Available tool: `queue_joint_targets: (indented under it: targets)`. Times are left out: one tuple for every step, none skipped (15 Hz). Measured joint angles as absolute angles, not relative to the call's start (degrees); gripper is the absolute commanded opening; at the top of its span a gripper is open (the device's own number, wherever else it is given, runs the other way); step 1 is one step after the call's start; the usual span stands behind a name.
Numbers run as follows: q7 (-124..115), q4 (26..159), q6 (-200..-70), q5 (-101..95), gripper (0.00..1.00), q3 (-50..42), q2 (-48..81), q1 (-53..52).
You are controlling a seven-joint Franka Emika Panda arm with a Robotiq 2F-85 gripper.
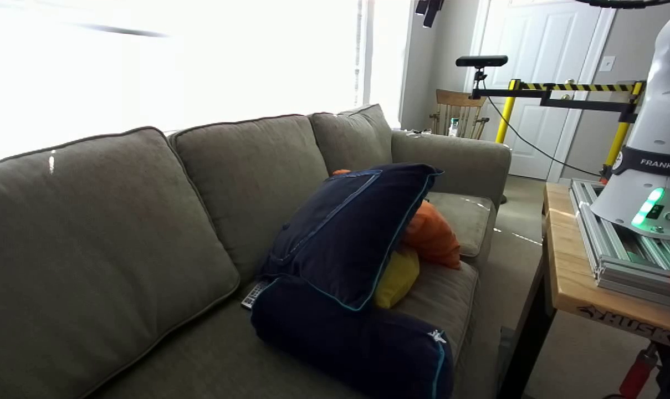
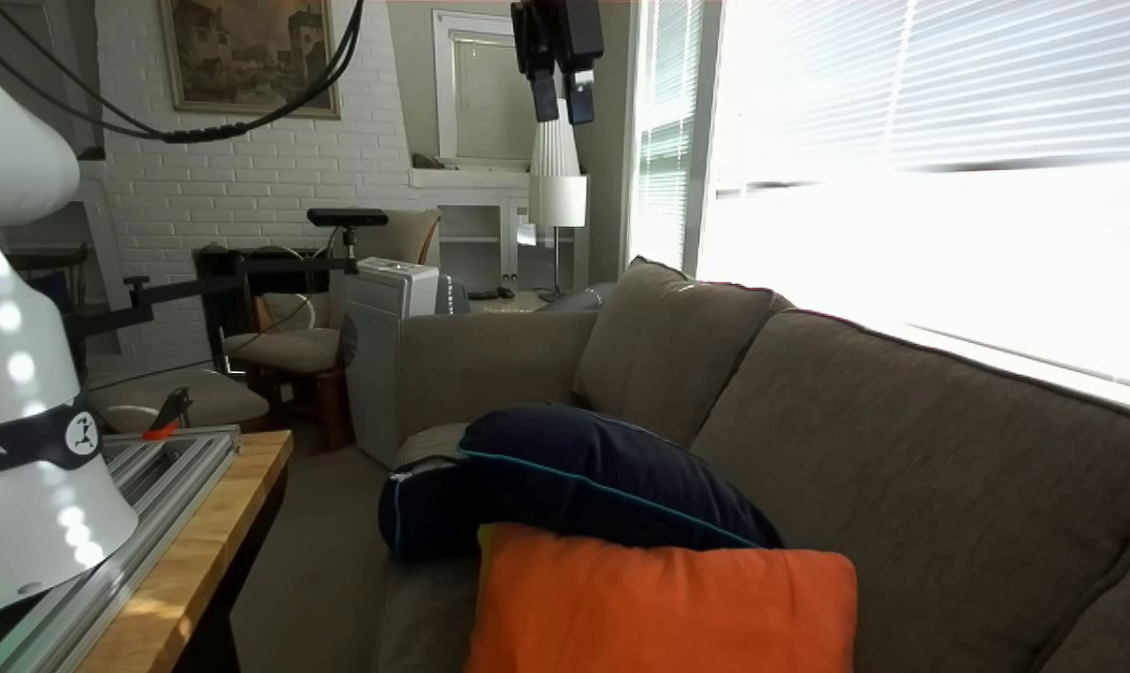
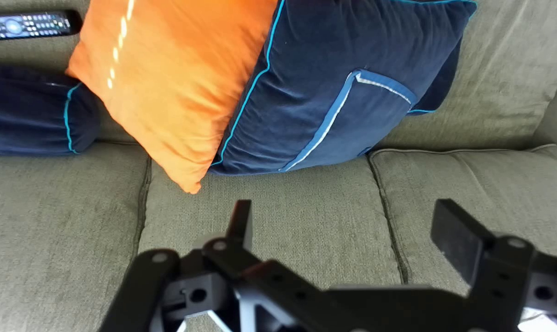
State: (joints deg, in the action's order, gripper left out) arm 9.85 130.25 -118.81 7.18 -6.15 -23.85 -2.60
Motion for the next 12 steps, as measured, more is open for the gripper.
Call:
queue_joint_targets:
  targets:
    - [9.85,130.25,-118.81,7.18,1.0,-6.15,-23.85,-2.6]
    - [9.85,130.25,-118.81,7.18,1.0,-6.15,-23.85,-2.6]
    - [9.85,130.25,-118.81,7.18,1.0,-6.15,-23.85,-2.6]
    - [9.85,130.25,-118.81,7.18,1.0,-6.08,-23.84,-2.52]
    - [9.85,130.21,-118.81,7.2,1.0,-6.06,-23.72,-2.47]
    - [9.55,130.07,-118.81,7.24,1.0,-6.11,-23.36,-2.39]
    - [8.99,129.66,-118.95,7.81,1.0,-6.27,-22.56,-2.28]
    - [8.24,128.95,-119.47,8.42,1.0,-6.44,-21.33,-2.09]
    - [7.47,128.05,-120.23,9.14,1.0,-6.55,-19.69,-1.86]
    - [6.56,126.9,-121.37,9.61,1.0,-6.56,-17.69,-1.67]
    - [5.68,125.48,-122.52,9.86,1.0,-6.49,-15.35,-1.64]
    - [4.98,123.81,-123.44,10.02,1.0,-6.22,-12.71,-1.65]
